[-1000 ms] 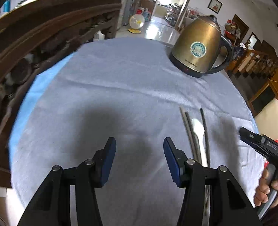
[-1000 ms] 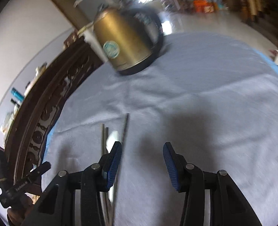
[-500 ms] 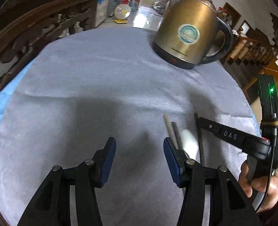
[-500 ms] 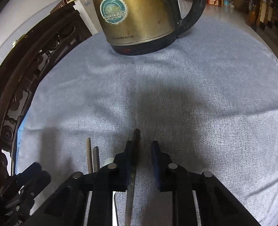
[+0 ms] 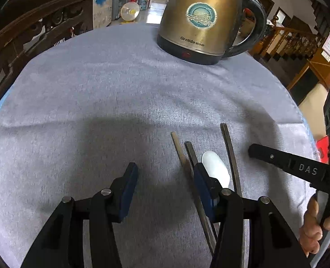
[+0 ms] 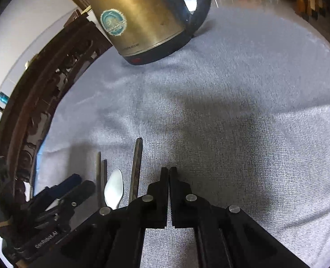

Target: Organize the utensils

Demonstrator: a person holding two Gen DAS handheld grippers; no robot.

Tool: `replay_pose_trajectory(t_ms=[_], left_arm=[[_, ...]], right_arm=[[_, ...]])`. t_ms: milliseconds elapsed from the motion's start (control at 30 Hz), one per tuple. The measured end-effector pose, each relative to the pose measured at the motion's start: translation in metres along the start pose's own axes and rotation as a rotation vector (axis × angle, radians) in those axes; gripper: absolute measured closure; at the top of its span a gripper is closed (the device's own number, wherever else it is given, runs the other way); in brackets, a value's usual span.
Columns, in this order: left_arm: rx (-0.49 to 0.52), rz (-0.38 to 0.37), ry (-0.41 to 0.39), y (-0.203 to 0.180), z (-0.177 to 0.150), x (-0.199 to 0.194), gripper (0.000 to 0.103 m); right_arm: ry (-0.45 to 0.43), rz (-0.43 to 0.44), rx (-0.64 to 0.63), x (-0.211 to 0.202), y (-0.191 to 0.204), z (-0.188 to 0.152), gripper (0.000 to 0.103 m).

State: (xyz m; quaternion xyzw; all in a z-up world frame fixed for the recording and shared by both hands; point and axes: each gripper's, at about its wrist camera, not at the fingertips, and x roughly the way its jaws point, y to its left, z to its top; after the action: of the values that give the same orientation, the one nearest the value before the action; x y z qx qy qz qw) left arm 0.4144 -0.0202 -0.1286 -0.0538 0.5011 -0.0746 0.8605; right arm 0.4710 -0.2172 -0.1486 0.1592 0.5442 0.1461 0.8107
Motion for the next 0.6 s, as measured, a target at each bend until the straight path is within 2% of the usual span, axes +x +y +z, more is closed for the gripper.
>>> replay_pose_trajectory(t_ms=[200, 400, 433, 467, 500, 600], left_arm=[[0.068, 0.061, -0.003, -0.009, 0.007, 0.008, 0.05], [0.101, 0.054, 0.03, -0.005, 0.021, 0.012, 0.05], [0.11, 0.054, 0.034, -0.004, 0.022, 0.011, 0.055], [0.121, 0.081, 0.046, -0.003, 0.022, 0.012, 0.073], [0.159, 0.125, 0.039, -0.004, 0.021, 0.013, 0.079], [0.186, 0.114, 0.063, 0.001, 0.017, 0.011, 0.084]], right_arm=[[0.009, 0.016, -0.009, -0.012, -0.005, 0.001, 0.099], [0.012, 0.011, 0.0, 0.005, -0.002, 0.003, 0.099], [0.015, 0.006, 0.001, 0.007, -0.001, 0.004, 0.099], [0.017, -0.001, 0.001, 0.008, 0.001, 0.004, 0.1], [0.02, -0.008, 0.004, 0.009, 0.002, 0.005, 0.1], [0.025, -0.001, 0.021, 0.014, 0.007, 0.012, 0.096]])
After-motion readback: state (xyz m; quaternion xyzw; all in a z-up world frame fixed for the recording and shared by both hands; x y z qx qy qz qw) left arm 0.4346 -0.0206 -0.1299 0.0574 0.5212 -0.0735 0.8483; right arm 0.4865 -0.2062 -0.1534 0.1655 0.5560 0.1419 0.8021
